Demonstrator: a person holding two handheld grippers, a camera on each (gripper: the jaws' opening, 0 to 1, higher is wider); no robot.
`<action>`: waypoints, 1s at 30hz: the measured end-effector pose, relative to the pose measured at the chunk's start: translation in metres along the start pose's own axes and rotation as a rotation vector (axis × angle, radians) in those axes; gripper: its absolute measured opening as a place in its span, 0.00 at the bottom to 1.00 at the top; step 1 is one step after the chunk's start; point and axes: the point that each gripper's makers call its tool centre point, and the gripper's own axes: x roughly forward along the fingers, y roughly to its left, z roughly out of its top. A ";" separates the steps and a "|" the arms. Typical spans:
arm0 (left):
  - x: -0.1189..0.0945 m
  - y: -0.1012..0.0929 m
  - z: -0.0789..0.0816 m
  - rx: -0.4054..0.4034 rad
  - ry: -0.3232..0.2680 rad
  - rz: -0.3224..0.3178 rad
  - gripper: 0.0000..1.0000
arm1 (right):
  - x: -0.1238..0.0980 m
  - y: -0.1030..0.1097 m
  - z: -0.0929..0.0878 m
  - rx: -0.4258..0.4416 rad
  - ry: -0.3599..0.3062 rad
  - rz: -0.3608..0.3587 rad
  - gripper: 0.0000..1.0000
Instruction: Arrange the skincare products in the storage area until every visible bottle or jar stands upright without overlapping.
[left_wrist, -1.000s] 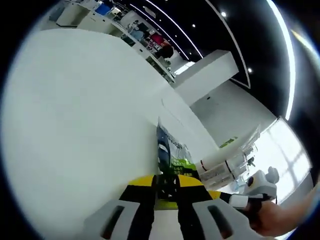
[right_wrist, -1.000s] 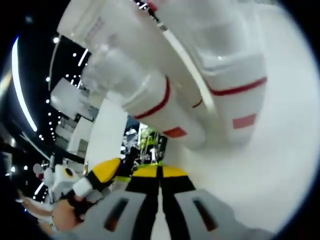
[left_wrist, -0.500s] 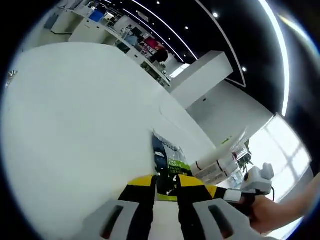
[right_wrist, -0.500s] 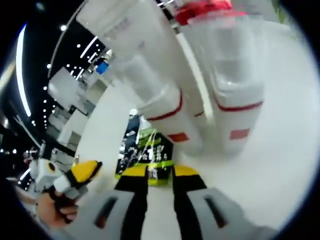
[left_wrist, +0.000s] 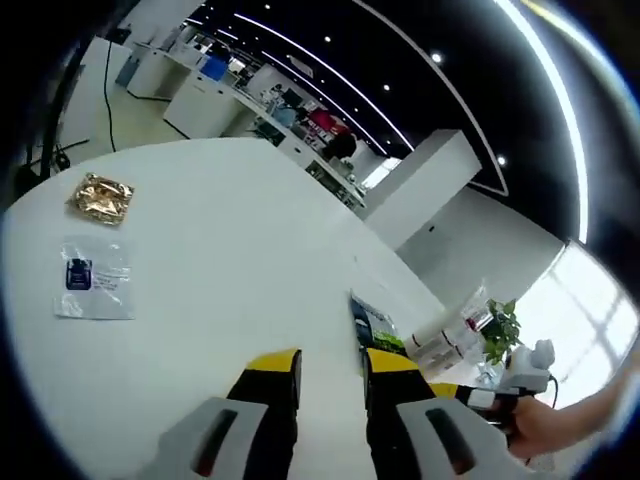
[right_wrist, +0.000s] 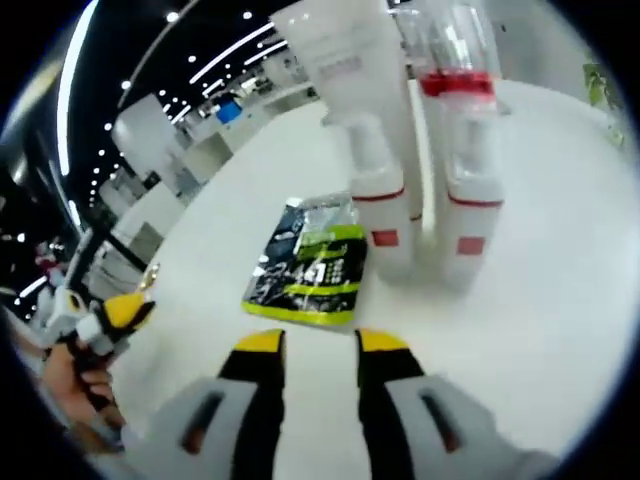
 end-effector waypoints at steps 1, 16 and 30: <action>-0.008 0.004 0.002 0.001 -0.009 0.014 0.25 | -0.001 0.003 -0.002 -0.005 0.003 0.004 0.26; -0.062 0.040 0.030 0.099 -0.053 0.147 0.33 | -0.021 0.061 -0.030 -0.151 0.049 0.153 0.27; -0.059 0.060 0.018 0.252 0.058 0.200 0.42 | -0.051 0.054 -0.053 -0.176 0.077 0.144 0.27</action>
